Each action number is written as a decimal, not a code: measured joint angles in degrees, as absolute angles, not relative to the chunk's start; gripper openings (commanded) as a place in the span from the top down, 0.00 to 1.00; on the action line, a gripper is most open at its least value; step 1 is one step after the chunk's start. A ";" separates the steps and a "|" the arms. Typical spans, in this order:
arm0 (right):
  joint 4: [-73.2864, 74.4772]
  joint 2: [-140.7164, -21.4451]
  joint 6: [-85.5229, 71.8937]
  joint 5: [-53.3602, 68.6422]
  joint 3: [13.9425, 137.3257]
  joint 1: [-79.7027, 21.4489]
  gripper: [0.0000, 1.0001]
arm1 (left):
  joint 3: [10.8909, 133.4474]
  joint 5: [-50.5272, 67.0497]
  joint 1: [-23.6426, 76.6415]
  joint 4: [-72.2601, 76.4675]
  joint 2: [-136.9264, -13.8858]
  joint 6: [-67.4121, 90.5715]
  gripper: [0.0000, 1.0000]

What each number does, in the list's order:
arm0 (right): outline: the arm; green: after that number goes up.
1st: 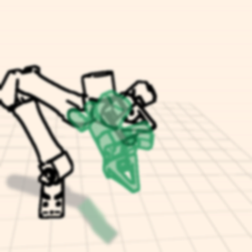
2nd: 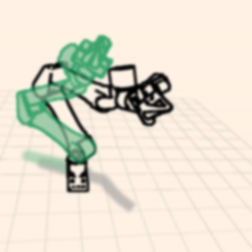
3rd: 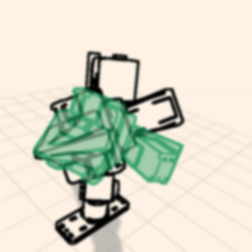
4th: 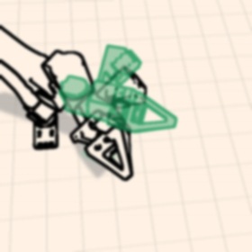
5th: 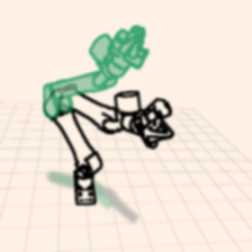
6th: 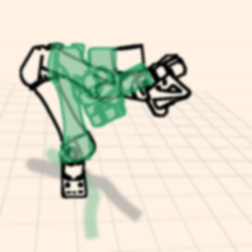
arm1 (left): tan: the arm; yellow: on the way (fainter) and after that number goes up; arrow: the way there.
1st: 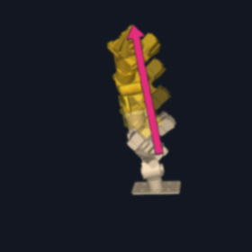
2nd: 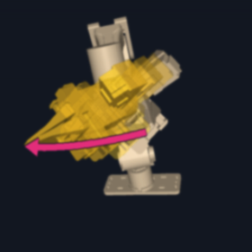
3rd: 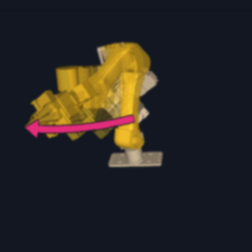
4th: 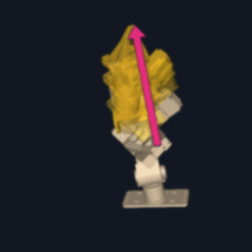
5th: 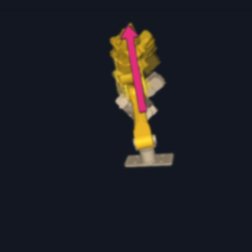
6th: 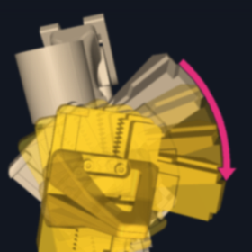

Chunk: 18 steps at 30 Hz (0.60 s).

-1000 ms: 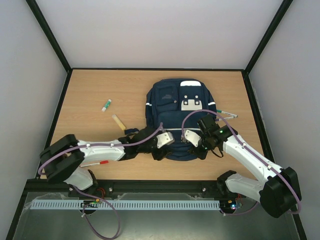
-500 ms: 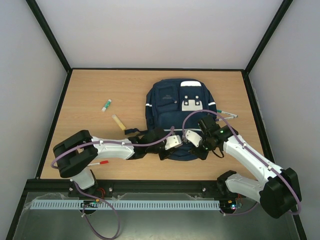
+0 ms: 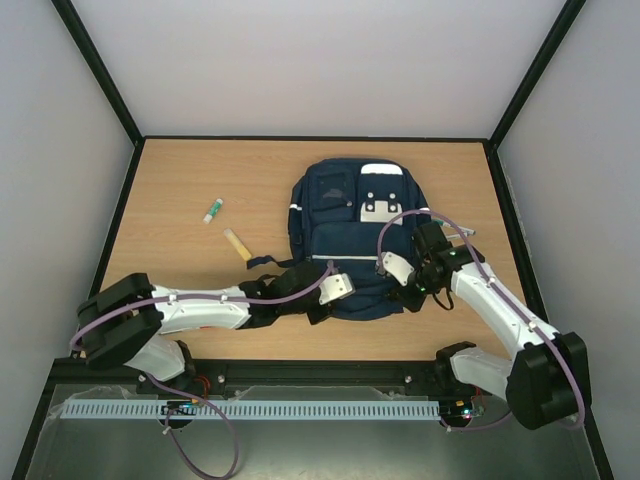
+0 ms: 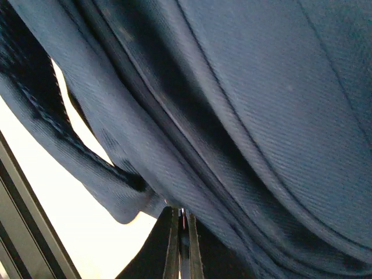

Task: Pack the student bag
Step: Zip the student bag at the center of the board.

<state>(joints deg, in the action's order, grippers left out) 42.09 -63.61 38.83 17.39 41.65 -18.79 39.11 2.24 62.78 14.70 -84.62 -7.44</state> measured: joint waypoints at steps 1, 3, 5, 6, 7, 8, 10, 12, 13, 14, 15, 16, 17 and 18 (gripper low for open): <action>42.02 -64.10 39.13 17.65 41.65 -18.37 0.99 | 38.63 1.69 62.81 14.55 -84.05 -7.18 0.97; 41.89 -65.17 39.81 17.98 41.65 -17.63 0.99 | 37.45 0.47 62.83 14.41 -82.61 -6.39 0.98; 41.91 -65.98 40.21 17.72 41.65 -16.84 0.99 | 35.99 -1.02 62.83 14.13 -80.71 -5.43 0.98; 41.91 -66.37 40.53 17.69 41.65 -16.38 0.99 | 35.40 -1.69 62.83 14.02 -79.92 -4.97 0.98; 41.91 -66.65 40.80 17.76 41.65 -15.99 0.99 | 34.65 -2.31 62.83 13.96 -79.02 -4.45 0.98; 41.91 -66.94 41.15 17.72 41.67 -15.55 0.99 | 34.13 -2.83 62.83 13.87 -78.35 -4.01 0.98; 42.00 -67.51 41.69 17.10 41.80 -14.33 0.99 | 32.93 -4.05 62.83 13.50 -76.88 -3.05 0.98; 42.15 -68.05 42.30 16.47 42.09 -12.91 0.99 | 31.88 -5.21 62.83 12.73 -75.61 -1.96 0.98; 42.24 -68.29 42.61 16.23 42.30 -12.32 0.99 | 31.62 -5.63 62.83 12.29 -75.22 -1.41 0.98; 42.17 -68.47 42.89 15.92 42.50 -11.70 0.99 | 31.31 -6.20 62.83 11.70 -74.67 -0.73 0.98; 42.17 -68.64 43.18 15.68 42.68 -11.07 0.99 | 31.09 -6.57 62.83 11.40 -74.28 -0.23 0.98; 42.13 -68.82 43.46 15.42 42.78 -10.37 0.99 | 30.79 -6.92 62.83 11.09 -73.78 0.36 0.98; 42.15 -69.08 43.77 15.16 42.94 -9.56 0.99 | 30.37 -7.33 62.83 10.76 -73.08 0.93 0.98; 42.13 -69.38 44.03 14.94 43.05 -8.84 0.99 | 30.09 -7.62 62.83 10.68 -72.64 1.30 0.98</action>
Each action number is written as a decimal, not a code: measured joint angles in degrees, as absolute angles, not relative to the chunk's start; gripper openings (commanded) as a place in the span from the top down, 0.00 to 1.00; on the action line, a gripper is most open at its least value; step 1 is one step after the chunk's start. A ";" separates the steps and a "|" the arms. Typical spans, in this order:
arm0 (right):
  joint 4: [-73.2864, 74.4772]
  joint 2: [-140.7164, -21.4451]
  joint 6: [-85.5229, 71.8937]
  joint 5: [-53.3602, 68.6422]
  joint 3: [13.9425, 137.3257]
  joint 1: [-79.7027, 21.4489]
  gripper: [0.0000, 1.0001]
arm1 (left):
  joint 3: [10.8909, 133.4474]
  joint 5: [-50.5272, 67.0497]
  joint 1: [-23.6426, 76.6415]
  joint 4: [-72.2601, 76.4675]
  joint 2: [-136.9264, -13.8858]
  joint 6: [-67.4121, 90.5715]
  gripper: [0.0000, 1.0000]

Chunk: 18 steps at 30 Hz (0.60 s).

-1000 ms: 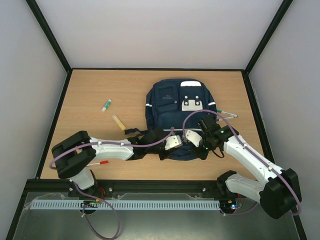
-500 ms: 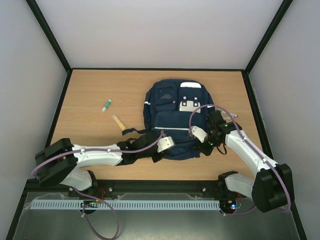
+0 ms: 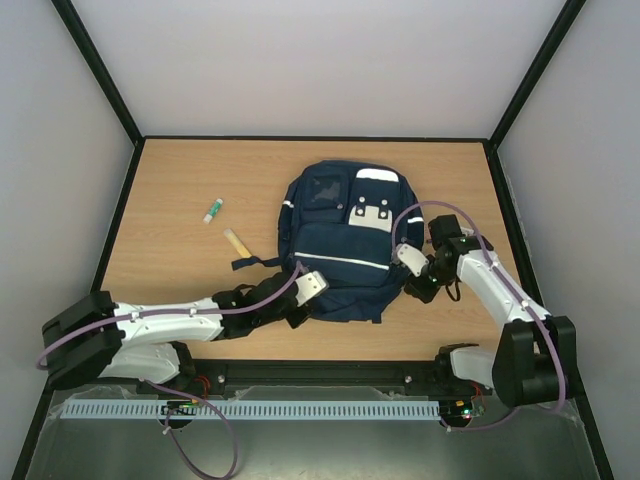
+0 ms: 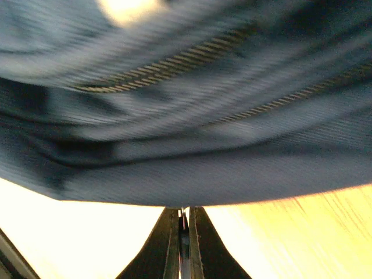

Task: Pack the student bag
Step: Zip the student bag at the center of the board.

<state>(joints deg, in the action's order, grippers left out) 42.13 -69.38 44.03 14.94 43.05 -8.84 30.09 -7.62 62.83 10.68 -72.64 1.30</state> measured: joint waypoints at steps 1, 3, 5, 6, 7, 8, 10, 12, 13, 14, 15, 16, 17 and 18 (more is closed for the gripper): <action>42.13 -69.82 44.38 14.72 43.29 -8.03 0.99 | 29.67 -7.92 62.83 10.52 -72.01 1.76 0.98; 41.69 -70.81 44.91 14.35 43.68 -6.55 0.99 | 28.95 -8.40 62.83 10.22 -70.85 2.33 0.98; 40.95 -71.96 45.32 13.91 43.94 -5.37 0.99 | 28.51 -8.73 62.83 9.85 -70.15 2.85 0.98; 40.58 -72.77 45.56 13.74 44.23 -4.82 0.99 | 28.36 -8.91 62.83 9.63 -69.95 3.07 0.98; 40.14 -73.58 45.71 13.58 44.53 -4.38 0.99 | 28.27 -9.02 62.83 9.47 -69.78 3.27 0.98; 39.62 -74.43 45.84 13.39 44.80 -3.97 0.99 | 28.21 -9.15 62.83 9.30 -69.60 3.46 0.98; 38.74 -76.18 45.84 12.95 45.54 -3.22 0.99 | 28.21 -9.28 62.83 9.04 -69.49 3.79 0.98; 37.85 -77.89 45.76 12.38 46.35 -2.79 0.99 | 28.21 -9.34 62.83 8.80 -69.49 4.14 0.98; 37.34 -78.61 45.60 12.08 46.68 -2.68 0.99 | 28.21 -9.45 62.83 8.62 -69.49 4.32 0.98; 36.88 -79.35 45.36 11.68 47.07 -2.61 0.99 | 28.21 -9.54 62.83 8.47 -69.49 4.45 0.98; 36.40 -80.07 45.01 11.35 47.42 -2.59 0.99 | 28.21 -9.61 62.83 8.40 -69.49 4.56 0.98; 35.77 -80.66 44.75 11.03 47.72 -2.59 0.99 | 28.21 -9.65 62.83 8.34 -69.49 4.67 0.98; 35.42 -81.19 44.53 10.70 48.03 -2.59 0.99 | 28.18 -9.69 62.83 8.32 -69.49 4.75 0.98; 34.76 -81.69 44.34 10.31 48.23 -2.57 0.99 | 28.18 -9.69 62.83 8.29 -69.45 4.82 0.98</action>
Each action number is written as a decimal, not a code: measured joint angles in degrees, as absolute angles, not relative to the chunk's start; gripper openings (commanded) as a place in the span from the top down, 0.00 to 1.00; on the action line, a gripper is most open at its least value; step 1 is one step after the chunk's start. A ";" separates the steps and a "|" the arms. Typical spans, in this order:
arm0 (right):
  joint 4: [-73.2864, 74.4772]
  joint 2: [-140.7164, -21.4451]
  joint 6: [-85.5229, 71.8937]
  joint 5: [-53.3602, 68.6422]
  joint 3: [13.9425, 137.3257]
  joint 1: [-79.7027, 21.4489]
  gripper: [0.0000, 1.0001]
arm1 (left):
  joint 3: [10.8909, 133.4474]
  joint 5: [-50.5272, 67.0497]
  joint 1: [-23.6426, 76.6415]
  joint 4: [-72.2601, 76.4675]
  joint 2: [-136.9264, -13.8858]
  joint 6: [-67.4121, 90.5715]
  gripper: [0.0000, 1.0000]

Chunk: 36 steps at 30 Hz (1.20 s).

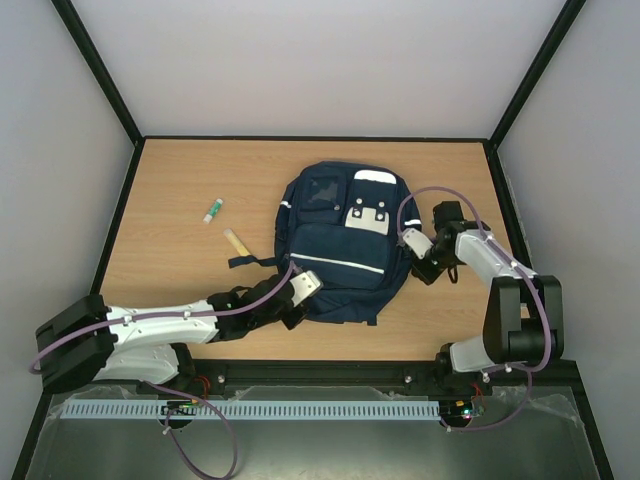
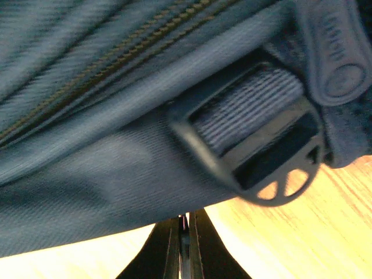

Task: Pack the student bag
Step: Zip the student bag at the center of the board.

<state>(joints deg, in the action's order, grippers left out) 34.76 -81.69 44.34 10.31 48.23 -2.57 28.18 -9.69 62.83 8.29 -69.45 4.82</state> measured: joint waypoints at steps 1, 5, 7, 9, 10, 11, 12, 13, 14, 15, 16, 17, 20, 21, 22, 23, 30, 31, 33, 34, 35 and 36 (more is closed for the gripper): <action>34.13 -82.21 44.07 9.96 48.38 -2.52 0.99 | 28.12 -9.69 62.83 8.27 -69.32 4.93 0.98; 31.73 -84.18 43.11 9.21 48.47 -1.91 0.99 | 27.90 -9.74 62.83 8.19 -68.64 5.02 0.98; 30.76 -85.25 42.68 8.88 48.86 -1.54 0.99 | 27.77 -9.74 62.83 8.21 -68.55 5.02 0.98; 29.58 -86.19 42.17 8.69 49.34 -1.15 0.99 | 27.68 -9.74 62.83 8.25 -68.55 5.04 0.98; 29.06 -86.59 41.95 8.67 49.54 -0.97 0.99 | 27.66 -9.72 62.83 8.25 -68.55 5.06 0.98; 28.53 -87.07 41.63 8.73 49.87 -0.69 0.99 | 27.66 -9.69 62.83 8.27 -68.55 5.08 0.98; 28.23 -87.46 41.34 8.75 50.15 -0.49 0.99 | 27.66 -9.67 62.85 8.29 -68.55 5.10 0.98; 27.88 -87.85 40.95 8.88 50.39 -0.32 0.99 | 27.66 -9.67 62.89 8.34 -68.55 5.13 0.98; 27.75 -88.18 40.53 9.02 50.65 -0.16 0.98 | 27.66 -9.65 63.00 8.43 -68.55 5.13 0.98; 27.42 -88.49 40.14 9.17 50.83 -0.01 0.97 | 27.66 -9.61 63.05 8.47 -68.55 5.15 0.98; 27.05 -88.71 39.77 9.28 50.94 0.08 0.97 | 27.66 -9.58 63.09 8.51 -68.58 5.15 0.98; 26.79 -88.88 39.44 9.45 50.98 0.14 0.97 | 27.66 -9.47 63.11 8.56 -68.58 5.15 0.98; 26.48 -89.08 38.50 9.82 50.98 0.30 0.96 | 27.66 -9.39 63.11 8.60 -68.58 5.17 0.98; 26.41 -89.08 38.26 10.02 50.98 0.38 0.93 | 27.66 -9.39 63.16 8.60 -68.58 5.19 0.98; 26.24 -89.08 38.02 10.22 50.98 0.43 0.89 | 27.66 -9.39 63.22 8.62 -68.58 5.21 0.97; 26.06 -89.08 37.69 10.41 50.98 0.45 0.84 | 27.66 -9.39 63.33 8.60 -68.58 5.30 0.96; 25.32 -85.06 35.62 10.92 50.57 1.45 0.55 | 28.01 -9.32 63.81 6.59 -68.55 9.04 0.46; 25.67 -83.02 35.55 10.96 50.39 1.50 0.52 | 28.34 -9.37 63.96 5.93 -68.53 9.74 0.41; 26.37 -78.94 35.35 11.11 50.26 1.50 0.49 | 29.54 -9.54 64.14 4.16 -68.14 11.27 0.32; 26.94 -77.03 35.35 11.33 50.26 1.50 0.48 | 30.68 -9.87 64.27 2.81 -67.66 12.01 0.23; 27.70 -74.83 35.20 11.66 50.24 1.50 0.46 | 31.97 -10.37 64.36 1.67 -67.11 12.67 0.07; 28.73 -72.40 35.09 12.21 50.26 1.50 0.44 | 33.08 -11.05 64.40 0.99 -66.46 12.73 0.02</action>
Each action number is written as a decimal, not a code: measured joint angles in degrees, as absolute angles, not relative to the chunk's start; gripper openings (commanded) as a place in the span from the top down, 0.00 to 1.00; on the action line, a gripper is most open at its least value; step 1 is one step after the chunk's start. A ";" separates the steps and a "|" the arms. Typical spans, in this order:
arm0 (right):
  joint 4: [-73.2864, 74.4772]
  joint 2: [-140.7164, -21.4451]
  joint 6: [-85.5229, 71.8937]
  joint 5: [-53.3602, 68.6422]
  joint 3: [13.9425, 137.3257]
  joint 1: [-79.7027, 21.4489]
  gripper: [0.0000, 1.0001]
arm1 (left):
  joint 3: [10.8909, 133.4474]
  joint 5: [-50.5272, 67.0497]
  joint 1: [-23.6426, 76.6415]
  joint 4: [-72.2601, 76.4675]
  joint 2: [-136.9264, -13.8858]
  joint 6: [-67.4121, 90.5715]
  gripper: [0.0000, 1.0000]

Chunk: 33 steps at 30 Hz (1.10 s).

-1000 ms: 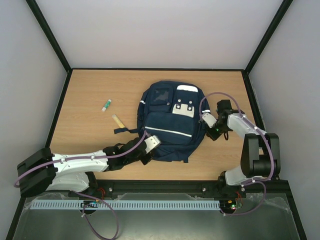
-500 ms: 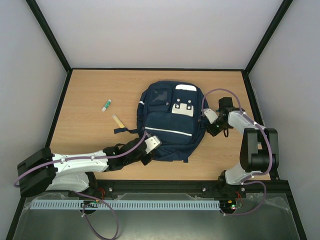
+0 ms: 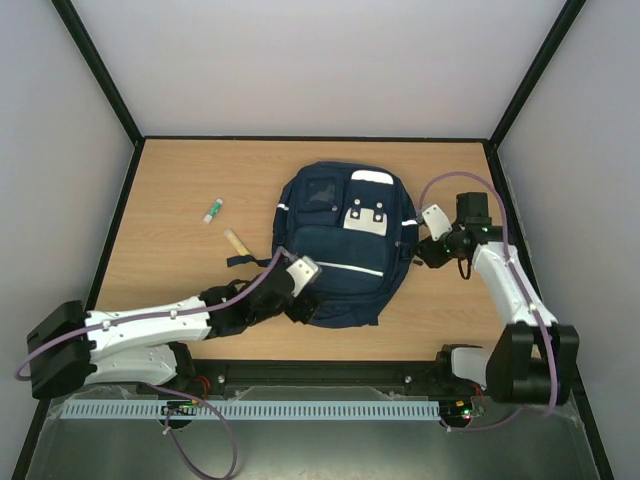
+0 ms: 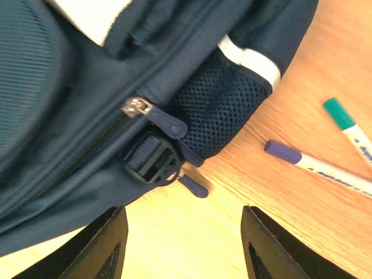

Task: Pack the student bag
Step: Zip the student bag at the center of the board, then pick up the stationery from the center of the board.

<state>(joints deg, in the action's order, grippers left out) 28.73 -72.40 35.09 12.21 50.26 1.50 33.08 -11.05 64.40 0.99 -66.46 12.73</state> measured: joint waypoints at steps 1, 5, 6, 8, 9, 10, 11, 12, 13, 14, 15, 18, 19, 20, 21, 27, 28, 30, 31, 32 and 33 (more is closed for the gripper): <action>29.69 -70.26 34.87 12.82 50.28 1.50 0.33 | 34.37 -12.21 64.47 0.36 -65.56 13.52 0.01; 33.67 -62.46 33.26 15.55 50.35 1.50 0.00 | 39.57 -17.10 62.96 -2.57 -61.34 19.03 0.01; 34.35 -60.23 32.62 16.05 50.33 1.50 0.00 | 41.25 -17.72 61.71 -3.60 -60.90 20.64 0.01; 34.87 -56.07 31.40 16.73 50.28 1.50 0.00 | 44.45 -18.24 58.30 -5.87 -61.25 22.90 0.01; 34.87 -54.33 30.76 16.93 50.22 1.50 0.00 | 46.39 -18.63 56.36 -7.18 -61.95 23.73 0.00; 34.81 -52.53 30.17 17.12 50.04 1.50 0.00 | 48.05 -19.29 54.96 -8.27 -62.76 24.10 0.01; 34.79 -51.37 29.47 17.17 49.78 1.50 0.00 | 49.36 -20.14 53.89 -9.19 -63.57 24.32 0.01; 34.74 -50.63 28.88 17.12 49.54 1.50 0.00 | 50.59 -21.02 53.12 -10.07 -64.29 24.12 0.01; 34.79 -50.52 28.34 17.10 49.52 1.50 0.00 | 51.31 -21.54 52.69 -10.37 -64.75 23.51 0.01; 34.63 -50.85 27.88 17.08 49.54 1.50 0.00 | 51.57 -21.78 52.36 -10.57 -64.88 22.92 0.01; 34.68 -51.51 27.51 17.10 49.65 1.50 0.00 | 51.59 -21.87 51.70 -10.66 -64.88 22.06 0.01; 35.18 -54.92 26.72 17.72 50.81 1.50 0.00 | 51.59 -19.57 49.06 -10.48 -64.88 20.51 0.01; 35.33 -55.86 26.52 18.04 51.33 1.50 0.00 | 51.59 -18.50 47.33 -10.09 -64.93 20.05 0.01; 35.38 -56.18 26.50 18.31 51.66 1.50 0.00 | 51.59 -18.00 46.48 -9.69 -65.04 19.84 0.01; 35.48 -56.25 26.52 18.68 51.99 1.50 0.00 | 51.59 -17.82 45.67 -9.37 -65.21 19.53 0.01; 33.30 -55.18 25.47 13.72 52.99 1.50 0.00 | 58.72 -17.98 45.10 -11.73 -74.28 13.69 0.01; 32.84 -55.61 25.93 12.45 53.28 1.50 0.00 | 60.60 -18.09 45.32 -12.01 -76.58 12.27 0.01; 32.16 -57.10 27.07 10.74 53.87 1.50 0.00 | 61.89 -18.20 45.69 -11.38 -79.31 10.63 0.01; 31.29 -58.33 27.66 9.76 53.98 1.54 0.04 | 61.14 -18.00 45.74 -10.76 -79.48 10.11 0.01; 30.76 -59.51 28.03 9.30 54.02 1.58 0.08 | 59.72 -17.65 45.76 -9.80 -79.11 9.69 0.01; 30.81 -61.12 28.67 8.95 54.30 1.65 0.13 | 58.33 -17.12 45.87 -9.04 -78.56 9.52 0.01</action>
